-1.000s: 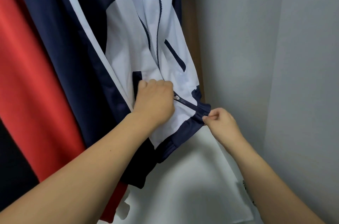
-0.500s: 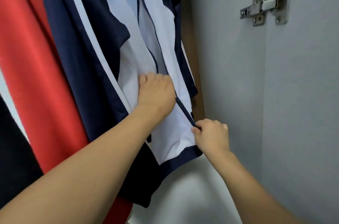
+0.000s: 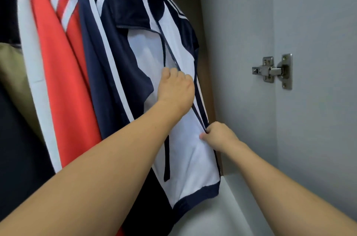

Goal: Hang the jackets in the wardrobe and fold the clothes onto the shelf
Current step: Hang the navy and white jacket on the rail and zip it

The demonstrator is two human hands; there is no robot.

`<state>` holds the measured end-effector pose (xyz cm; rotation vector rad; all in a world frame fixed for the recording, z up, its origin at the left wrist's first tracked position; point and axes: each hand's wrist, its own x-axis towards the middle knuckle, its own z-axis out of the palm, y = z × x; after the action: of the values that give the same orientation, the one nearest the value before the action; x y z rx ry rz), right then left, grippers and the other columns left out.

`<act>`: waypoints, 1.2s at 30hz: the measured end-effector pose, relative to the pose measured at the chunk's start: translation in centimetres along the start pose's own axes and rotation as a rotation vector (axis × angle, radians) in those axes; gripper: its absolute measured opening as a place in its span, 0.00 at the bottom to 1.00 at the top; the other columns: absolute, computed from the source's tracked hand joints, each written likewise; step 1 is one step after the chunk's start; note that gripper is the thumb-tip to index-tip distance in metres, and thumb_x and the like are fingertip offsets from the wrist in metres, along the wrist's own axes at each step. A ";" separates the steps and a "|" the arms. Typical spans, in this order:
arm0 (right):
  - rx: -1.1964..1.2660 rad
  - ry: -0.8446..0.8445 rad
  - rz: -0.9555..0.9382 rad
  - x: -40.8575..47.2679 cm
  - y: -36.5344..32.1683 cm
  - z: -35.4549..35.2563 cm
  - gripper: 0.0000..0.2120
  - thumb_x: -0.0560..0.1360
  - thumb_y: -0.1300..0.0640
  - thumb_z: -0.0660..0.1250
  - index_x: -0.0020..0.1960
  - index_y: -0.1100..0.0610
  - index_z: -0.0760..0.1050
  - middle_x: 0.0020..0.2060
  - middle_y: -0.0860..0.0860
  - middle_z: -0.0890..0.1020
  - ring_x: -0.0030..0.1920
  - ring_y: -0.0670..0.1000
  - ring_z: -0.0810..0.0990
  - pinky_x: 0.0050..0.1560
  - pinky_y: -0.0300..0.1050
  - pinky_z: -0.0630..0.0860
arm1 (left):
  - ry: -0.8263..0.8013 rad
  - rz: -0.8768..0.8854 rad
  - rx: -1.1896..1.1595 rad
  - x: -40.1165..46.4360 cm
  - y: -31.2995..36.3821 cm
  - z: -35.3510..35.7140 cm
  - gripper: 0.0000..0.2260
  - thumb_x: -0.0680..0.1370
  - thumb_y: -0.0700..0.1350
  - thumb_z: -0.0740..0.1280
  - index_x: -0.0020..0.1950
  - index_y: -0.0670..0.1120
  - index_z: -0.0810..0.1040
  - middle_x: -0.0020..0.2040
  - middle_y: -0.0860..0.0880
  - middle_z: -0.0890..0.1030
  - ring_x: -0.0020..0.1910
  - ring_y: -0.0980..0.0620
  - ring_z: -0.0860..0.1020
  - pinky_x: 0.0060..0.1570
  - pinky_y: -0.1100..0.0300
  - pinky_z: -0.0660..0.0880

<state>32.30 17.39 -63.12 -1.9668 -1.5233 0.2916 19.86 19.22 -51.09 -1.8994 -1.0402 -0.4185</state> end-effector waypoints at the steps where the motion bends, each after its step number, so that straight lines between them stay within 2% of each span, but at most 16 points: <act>1: 0.043 -0.002 -0.046 0.2 -0.4 -0.6 0.20 0.76 0.50 0.66 0.30 0.53 0.61 0.29 0.49 0.67 0.33 0.54 0.67 0.30 0.44 0.59 | 0.024 -0.007 0.002 0.6 -0.6 -0.6 0.10 0.75 0.39 0.58 0.55 0.43 0.72 0.53 0.44 0.76 0.54 0.43 0.71 0.62 0.47 0.61; 4: 0.279 0.165 -0.250 1.4 -2.8 -2.8 0.17 0.76 0.45 0.67 0.35 0.55 0.70 0.31 0.50 0.75 0.32 0.50 0.72 0.32 0.44 0.64 | 0.040 0.062 0.018 2.1 -2.0 -2.3 0.07 0.74 0.37 0.57 0.50 0.45 0.70 0.47 0.45 0.72 0.54 0.43 0.70 0.63 0.47 0.60; 6: 0.210 0.286 -0.317 2.4 -4.3 -3.6 0.16 0.76 0.46 0.67 0.34 0.53 0.70 0.29 0.48 0.75 0.33 0.52 0.74 0.32 0.44 0.64 | 0.033 0.138 0.060 2.7 -2.2 -2.9 0.05 0.76 0.37 0.56 0.47 0.46 0.66 0.45 0.46 0.69 0.51 0.44 0.68 0.65 0.47 0.59; 9: 0.021 0.165 -0.238 3.9 -4.6 -3.4 0.19 0.75 0.51 0.68 0.30 0.54 0.66 0.27 0.50 0.71 0.32 0.54 0.72 0.31 0.43 0.64 | 0.037 0.195 0.163 3.7 -2.5 -3.3 0.04 0.77 0.38 0.56 0.47 0.46 0.68 0.44 0.47 0.69 0.48 0.45 0.66 0.67 0.49 0.58; 11: -0.067 -0.011 -0.132 4.5 -4.6 -4.1 0.16 0.75 0.52 0.67 0.31 0.56 0.69 0.29 0.51 0.74 0.33 0.53 0.74 0.33 0.43 0.68 | 0.038 0.178 0.200 4.9 -3.1 -3.8 0.06 0.78 0.38 0.56 0.49 0.46 0.70 0.45 0.47 0.71 0.53 0.44 0.70 0.69 0.49 0.57; 13: -0.099 -0.099 -0.103 5.1 -5.7 -5.7 0.13 0.75 0.50 0.67 0.36 0.59 0.74 0.34 0.54 0.79 0.36 0.54 0.78 0.38 0.46 0.74 | 0.062 0.120 0.190 6.3 -3.8 -4.5 0.09 0.78 0.38 0.55 0.52 0.46 0.73 0.47 0.46 0.74 0.55 0.43 0.71 0.69 0.48 0.57; 15: -0.018 0.021 -0.179 6.1 -7.6 -7.9 0.14 0.75 0.46 0.67 0.42 0.58 0.77 0.39 0.54 0.81 0.40 0.54 0.80 0.42 0.48 0.77 | 0.079 0.082 0.166 7.8 -4.3 -5.1 0.07 0.77 0.38 0.56 0.49 0.46 0.73 0.45 0.46 0.73 0.53 0.44 0.69 0.69 0.48 0.56; 18: 0.052 0.285 -0.346 7.2 -9.5 -9.8 0.14 0.77 0.49 0.66 0.35 0.53 0.73 0.33 0.51 0.78 0.37 0.54 0.77 0.31 0.45 0.69 | 0.087 0.106 0.172 9.9 -5.0 -5.3 0.04 0.76 0.38 0.58 0.44 0.47 0.69 0.42 0.48 0.70 0.54 0.44 0.69 0.68 0.49 0.56; 19: -0.017 0.276 -0.350 7.5 -9.5 -9.9 0.15 0.77 0.50 0.66 0.33 0.52 0.71 0.32 0.50 0.77 0.36 0.54 0.77 0.30 0.44 0.67 | 0.081 0.119 0.185 10.6 -5.3 -5.4 0.05 0.76 0.38 0.58 0.44 0.47 0.69 0.42 0.48 0.70 0.55 0.44 0.70 0.67 0.50 0.56; 21: -0.180 0.137 -0.284 8.2 -9.1 -9.9 0.14 0.76 0.51 0.65 0.32 0.53 0.72 0.34 0.51 0.79 0.38 0.55 0.78 0.33 0.44 0.71 | 0.073 0.125 0.236 12.0 -6.1 -5.6 0.04 0.77 0.39 0.58 0.45 0.47 0.69 0.43 0.48 0.70 0.52 0.45 0.69 0.66 0.50 0.57; 24: -0.189 -0.091 -0.173 9.5 -9.2 -10.7 0.11 0.75 0.54 0.65 0.37 0.58 0.79 0.37 0.54 0.84 0.42 0.56 0.83 0.40 0.46 0.77 | 0.093 0.077 0.258 14.1 -7.7 -6.4 0.03 0.78 0.40 0.58 0.46 0.48 0.69 0.43 0.46 0.70 0.51 0.44 0.68 0.66 0.48 0.57; 26: -0.066 -0.005 -0.209 10.4 -10.5 -12.4 0.11 0.73 0.52 0.66 0.41 0.59 0.80 0.38 0.54 0.83 0.43 0.57 0.83 0.38 0.46 0.76 | 0.100 0.050 0.254 15.2 -8.7 -7.1 0.03 0.78 0.40 0.58 0.46 0.48 0.69 0.42 0.47 0.69 0.51 0.43 0.69 0.66 0.47 0.57; 28: 0.152 0.124 -0.294 10.9 -12.4 -14.2 0.13 0.72 0.45 0.68 0.43 0.55 0.79 0.40 0.50 0.82 0.42 0.53 0.81 0.39 0.45 0.75 | 0.061 0.042 0.235 16.2 -9.4 -7.7 0.03 0.78 0.41 0.58 0.46 0.47 0.69 0.43 0.47 0.70 0.52 0.43 0.69 0.67 0.46 0.56; 30: 0.254 0.183 -0.374 11.1 -14.2 -15.2 0.14 0.74 0.45 0.69 0.39 0.55 0.74 0.35 0.48 0.77 0.36 0.50 0.76 0.36 0.45 0.71 | 0.012 0.040 0.210 16.8 -10.0 -8.0 0.03 0.78 0.41 0.59 0.46 0.46 0.71 0.44 0.47 0.72 0.52 0.43 0.68 0.67 0.45 0.55; 32: 0.158 0.243 -0.396 11.3 -15.2 -15.3 0.16 0.76 0.50 0.67 0.35 0.56 0.68 0.30 0.51 0.72 0.32 0.53 0.71 0.34 0.45 0.67 | 0.007 0.049 0.222 17.4 -10.5 -8.4 0.04 0.78 0.41 0.59 0.46 0.47 0.72 0.44 0.47 0.73 0.48 0.43 0.65 0.65 0.44 0.55; 36: -0.025 0.241 -0.342 11.5 -15.6 -15.5 0.16 0.76 0.53 0.66 0.33 0.56 0.69 0.29 0.51 0.72 0.31 0.52 0.72 0.31 0.42 0.67 | -0.018 0.058 0.300 18.2 -11.5 -9.3 0.07 0.79 0.44 0.59 0.41 0.48 0.72 0.40 0.49 0.73 0.47 0.44 0.66 0.64 0.45 0.56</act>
<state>31.65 24.99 -39.56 -1.6519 -1.6703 -0.1050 22.48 23.21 -28.19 -1.6627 -0.9965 -0.1997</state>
